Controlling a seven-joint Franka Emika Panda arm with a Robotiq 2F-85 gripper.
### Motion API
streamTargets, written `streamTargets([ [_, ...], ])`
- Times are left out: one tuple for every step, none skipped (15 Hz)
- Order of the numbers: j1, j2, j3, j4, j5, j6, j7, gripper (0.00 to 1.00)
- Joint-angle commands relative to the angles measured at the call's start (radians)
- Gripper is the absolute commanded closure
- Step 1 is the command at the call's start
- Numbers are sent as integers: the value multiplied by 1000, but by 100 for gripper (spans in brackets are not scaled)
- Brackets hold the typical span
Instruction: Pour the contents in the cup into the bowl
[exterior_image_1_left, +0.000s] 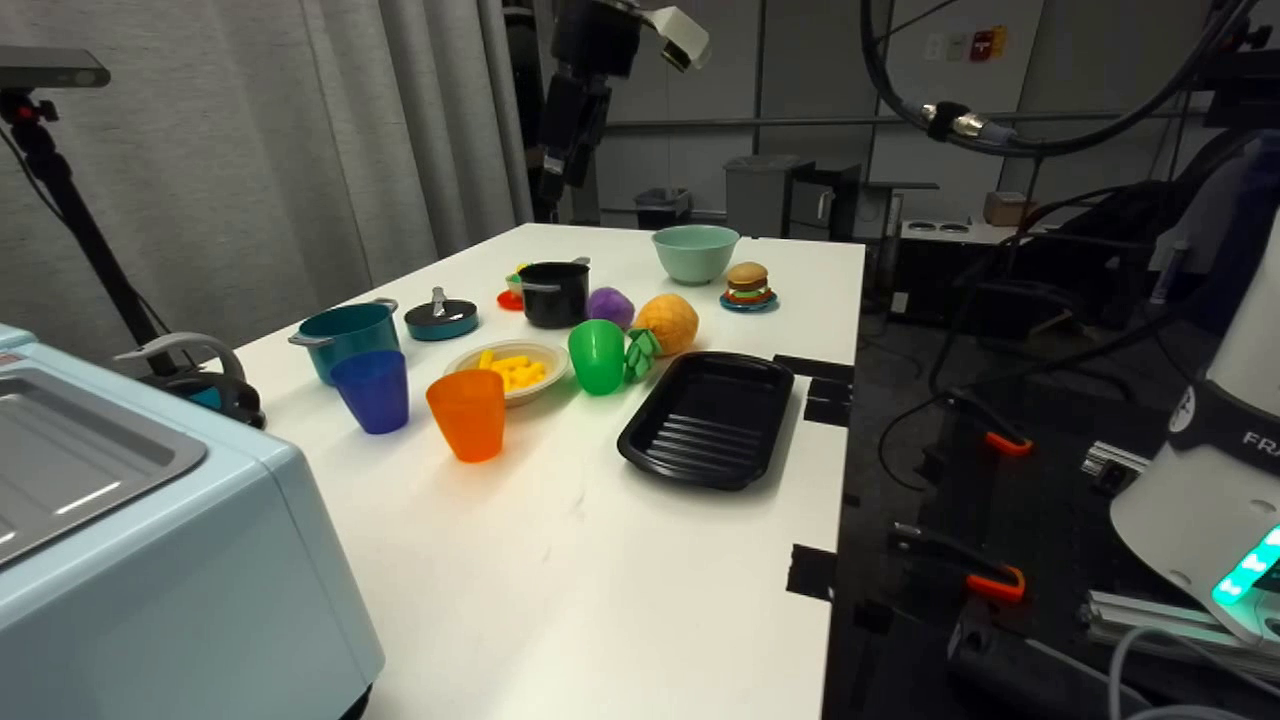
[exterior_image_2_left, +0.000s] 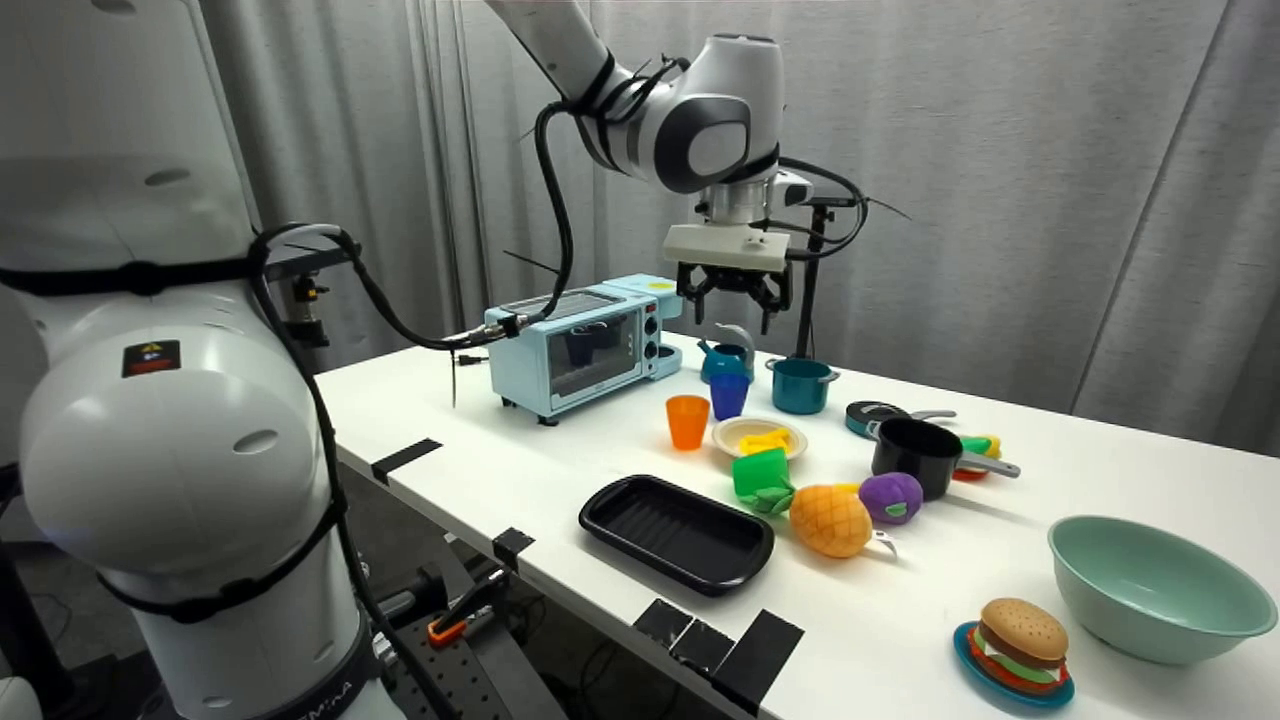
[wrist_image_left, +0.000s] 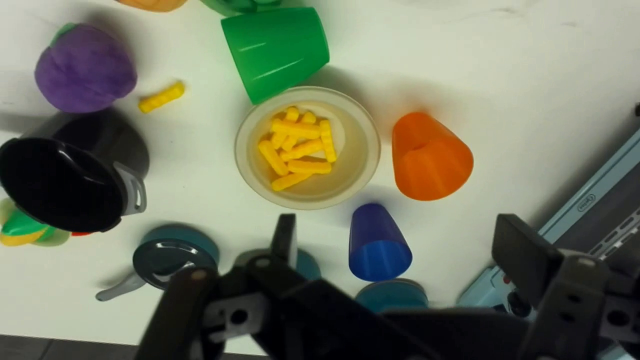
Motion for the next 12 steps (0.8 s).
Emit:
streamTargets([
  [24, -49, -30, -83, -65, 47, 94, 0],
  [24, -53, -33, -99, -74, 53, 111, 0],
  [24, -57, -36, -114, -81, 57, 129, 0],
  [23, -62, -39, -127, -82, 55, 144, 0],
  [23, -67, -42, -140, -84, 56, 158, 0],
  [22, -71, -45, -151, -85, 53, 170, 0],
  [21, -77, -50, -164, -79, 45, 182, 0],
  [29, -26, -52, -110, -60, 30, 143, 0],
  [28, -30, -55, -122, -60, 30, 151, 0],
  [28, -33, -57, -128, -60, 30, 155, 0],
  [28, -36, -59, -133, -60, 30, 157, 0],
  [29, -38, -59, -135, -60, 30, 158, 0],
])
